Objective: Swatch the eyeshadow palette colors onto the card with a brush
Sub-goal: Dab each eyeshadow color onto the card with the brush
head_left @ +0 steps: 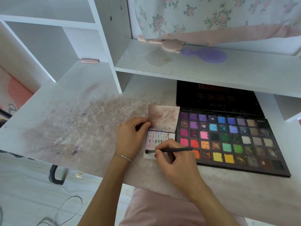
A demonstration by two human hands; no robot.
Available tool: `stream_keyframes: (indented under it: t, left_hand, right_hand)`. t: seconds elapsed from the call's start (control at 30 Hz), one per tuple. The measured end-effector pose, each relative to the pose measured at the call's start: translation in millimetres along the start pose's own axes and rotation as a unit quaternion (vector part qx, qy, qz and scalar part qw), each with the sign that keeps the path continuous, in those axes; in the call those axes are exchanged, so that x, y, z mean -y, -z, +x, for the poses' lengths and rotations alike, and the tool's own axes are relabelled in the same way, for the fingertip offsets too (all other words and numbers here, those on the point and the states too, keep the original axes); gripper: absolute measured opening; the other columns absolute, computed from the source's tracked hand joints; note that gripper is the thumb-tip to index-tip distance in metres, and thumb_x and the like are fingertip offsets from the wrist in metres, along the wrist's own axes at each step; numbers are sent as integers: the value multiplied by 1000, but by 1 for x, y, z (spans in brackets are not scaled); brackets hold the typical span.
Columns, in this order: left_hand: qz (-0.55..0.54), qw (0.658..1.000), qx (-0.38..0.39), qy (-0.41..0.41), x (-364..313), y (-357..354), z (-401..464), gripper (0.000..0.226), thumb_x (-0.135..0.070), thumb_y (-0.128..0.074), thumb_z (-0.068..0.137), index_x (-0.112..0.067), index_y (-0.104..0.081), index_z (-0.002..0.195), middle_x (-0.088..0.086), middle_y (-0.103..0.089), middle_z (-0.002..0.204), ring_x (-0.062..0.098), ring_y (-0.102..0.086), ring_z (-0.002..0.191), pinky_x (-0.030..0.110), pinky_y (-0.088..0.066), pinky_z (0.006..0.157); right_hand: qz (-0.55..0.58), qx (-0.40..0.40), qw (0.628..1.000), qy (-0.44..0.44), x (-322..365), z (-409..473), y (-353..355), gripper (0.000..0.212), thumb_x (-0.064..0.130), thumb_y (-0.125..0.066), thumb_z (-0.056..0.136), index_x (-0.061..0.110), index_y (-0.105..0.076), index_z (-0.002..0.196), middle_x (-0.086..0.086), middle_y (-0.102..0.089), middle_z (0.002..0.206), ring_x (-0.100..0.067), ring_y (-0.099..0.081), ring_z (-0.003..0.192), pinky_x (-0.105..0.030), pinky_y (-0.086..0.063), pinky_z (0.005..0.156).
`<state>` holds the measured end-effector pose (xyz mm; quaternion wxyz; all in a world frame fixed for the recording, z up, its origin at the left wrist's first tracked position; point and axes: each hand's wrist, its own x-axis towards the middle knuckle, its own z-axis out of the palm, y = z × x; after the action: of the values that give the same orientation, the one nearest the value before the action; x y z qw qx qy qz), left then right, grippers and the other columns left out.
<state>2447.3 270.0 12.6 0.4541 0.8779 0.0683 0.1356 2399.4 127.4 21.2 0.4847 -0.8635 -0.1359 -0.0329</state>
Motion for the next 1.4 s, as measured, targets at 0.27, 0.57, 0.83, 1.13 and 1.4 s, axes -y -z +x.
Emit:
stream_keyframes:
  t: [0.27, 0.57, 0.83, 1.13, 1.4]
  left_hand:
    - [3, 1000, 1, -3, 0, 0, 0, 12, -16, -63, 82, -16, -72, 90, -13, -64, 81, 1, -59, 75, 14, -47, 72]
    - [2, 1000, -4, -11, 1, 0, 0, 12, -15, -64, 82, -18, -73, 88, -25, -58, 75, -8, -55, 72, 6, -43, 69]
    - [-2, 1000, -8, -17, 2, -1, 0, 12, -13, -64, 82, -16, -73, 89, -20, -60, 76, -3, -56, 73, 17, -47, 72]
    - [-5, 1000, -8, -12, 2, -1, 0, 12, -12, -64, 82, -16, -73, 89, -22, -59, 75, -6, -55, 74, 14, -45, 72]
    - [-2, 1000, -11, -22, 3, -1, 0, 12, -12, -64, 82, -14, -73, 89, -18, -60, 77, -4, -55, 73, 15, -45, 72]
  right_hand:
    - [78, -14, 997, 1, 0, -2, 1, 10, 21, -55, 76, 29, -57, 71, 9, -60, 70, -18, -52, 57, -39, -44, 53]
    - [168, -124, 978, 2, -9, -12, 24, 16, 29, -48, 81, 34, -63, 83, 13, -64, 80, -9, -61, 75, -18, -50, 65]
    - [81, -173, 981, -40, -28, -22, 55, 21, 15, -49, 80, 34, -58, 77, 12, -60, 80, -8, -55, 66, -13, -43, 52]
    - [-3, -178, 982, -70, -40, -26, 63, 12, 21, -46, 77, 30, -52, 71, 7, -58, 60, -7, -57, 64, -18, -43, 52]
    - [-41, -151, 987, -46, -39, -25, 60, 18, 20, -48, 75, 36, -52, 71, 15, -62, 82, -9, -60, 67, -37, -51, 57]
